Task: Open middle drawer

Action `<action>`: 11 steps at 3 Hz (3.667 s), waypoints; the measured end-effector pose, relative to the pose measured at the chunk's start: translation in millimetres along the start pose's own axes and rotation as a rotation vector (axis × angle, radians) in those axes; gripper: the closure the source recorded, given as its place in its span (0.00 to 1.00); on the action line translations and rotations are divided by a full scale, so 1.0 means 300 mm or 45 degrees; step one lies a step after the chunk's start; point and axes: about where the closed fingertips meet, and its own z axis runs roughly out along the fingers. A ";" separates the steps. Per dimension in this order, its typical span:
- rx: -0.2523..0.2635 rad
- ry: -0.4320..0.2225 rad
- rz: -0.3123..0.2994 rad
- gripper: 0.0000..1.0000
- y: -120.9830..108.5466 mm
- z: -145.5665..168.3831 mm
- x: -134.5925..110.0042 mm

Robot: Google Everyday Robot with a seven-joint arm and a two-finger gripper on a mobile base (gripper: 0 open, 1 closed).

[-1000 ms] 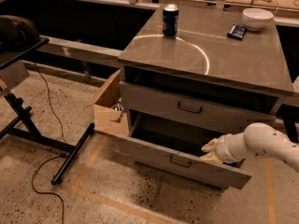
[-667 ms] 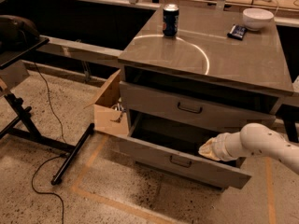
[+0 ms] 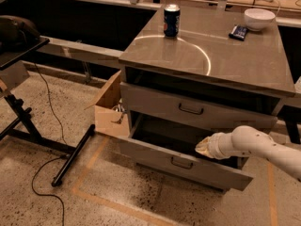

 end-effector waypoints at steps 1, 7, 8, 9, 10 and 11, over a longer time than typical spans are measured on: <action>0.018 0.004 0.010 1.00 -0.016 0.049 0.014; -0.253 0.177 0.037 1.00 0.050 0.179 0.111; -0.318 0.221 0.068 1.00 0.103 0.146 0.146; -0.373 0.271 0.095 1.00 0.188 0.097 0.184; -0.375 0.271 0.095 1.00 0.190 0.096 0.183; -0.471 0.313 0.088 1.00 0.262 0.067 0.184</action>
Offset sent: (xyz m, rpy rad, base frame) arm 0.0245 0.0052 -0.0316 -0.0168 0.0112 -0.0157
